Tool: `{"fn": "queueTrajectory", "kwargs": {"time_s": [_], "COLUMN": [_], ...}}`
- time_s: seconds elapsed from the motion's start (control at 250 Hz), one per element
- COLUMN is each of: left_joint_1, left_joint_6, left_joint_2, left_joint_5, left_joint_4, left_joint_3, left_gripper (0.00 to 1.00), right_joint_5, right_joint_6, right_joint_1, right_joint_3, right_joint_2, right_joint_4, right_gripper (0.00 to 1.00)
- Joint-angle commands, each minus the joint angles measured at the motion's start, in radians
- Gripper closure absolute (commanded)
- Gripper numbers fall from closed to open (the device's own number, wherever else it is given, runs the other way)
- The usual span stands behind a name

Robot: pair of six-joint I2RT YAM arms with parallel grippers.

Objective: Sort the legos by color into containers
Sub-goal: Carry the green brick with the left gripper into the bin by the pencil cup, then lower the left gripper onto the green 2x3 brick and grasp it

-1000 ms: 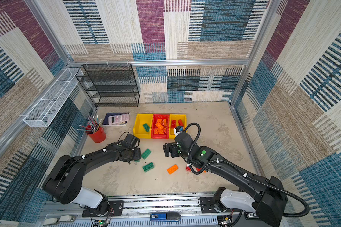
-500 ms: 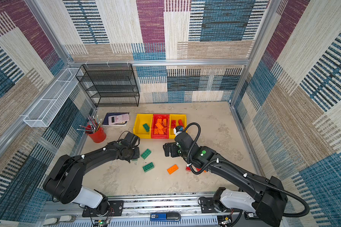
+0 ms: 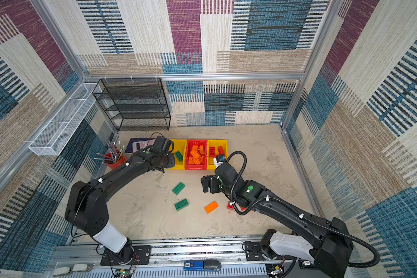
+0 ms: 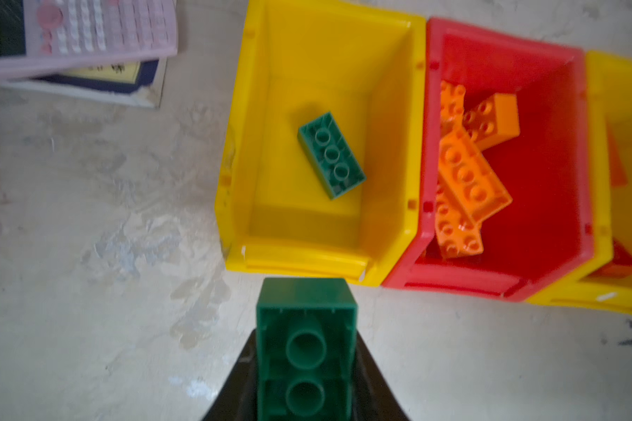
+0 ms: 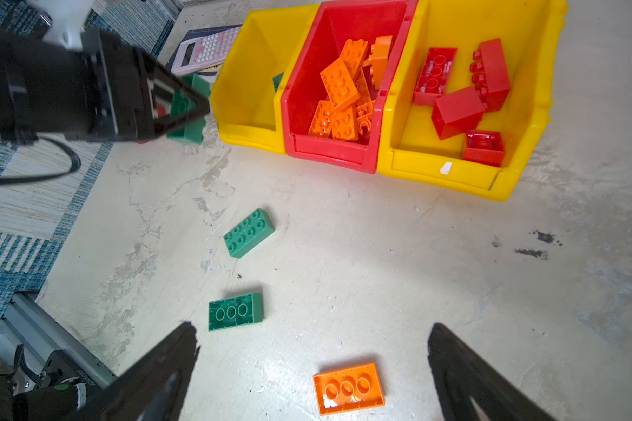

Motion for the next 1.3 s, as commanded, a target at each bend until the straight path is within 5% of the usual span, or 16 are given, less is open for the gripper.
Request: {"fn": "queueTrajectory", "kwargs": {"time_s": [0.0,0.236,0.404,0.516,0.664,1.02,1.296], "left_joint_1": [0.014,0.047,0.06,0.059,0.058,-0.043,-0.147], "left_joint_6": [0.062,0.112,0.14,0.143,0.123,0.164,0.226], "left_joint_2": [0.095,0.357,0.448,0.428,0.295,-0.148,-0.252], "left_joint_5": [-0.006,-0.002,0.017,0.042,0.096,0.182,0.165], "left_joint_4": [-0.045,-0.136,-0.188,-0.184,-0.118,0.184,0.24], "left_joint_3": [0.134,0.419,0.55,0.553,0.403,-0.294,-0.485], "left_gripper": [0.76,0.71,0.39,0.34,0.33,0.31,0.3], "right_joint_5": [0.029,0.049,0.057,0.064,0.048,-0.028,-0.054], "right_joint_6": [-0.023,-0.036,-0.045,-0.053,-0.057,-0.047,-0.011], "right_joint_1": [0.002,0.0,0.0,0.0,0.0,0.0,0.005], "right_joint_3": [0.009,0.015,0.055,0.072,0.09,0.085,0.074], "right_joint_2": [0.009,0.008,0.043,0.068,0.089,0.078,0.028], "right_joint_4": [0.027,0.037,0.034,0.036,0.045,0.056,0.032], "right_gripper": [0.0,0.0,0.0,0.0,0.0,0.0,0.0]}}
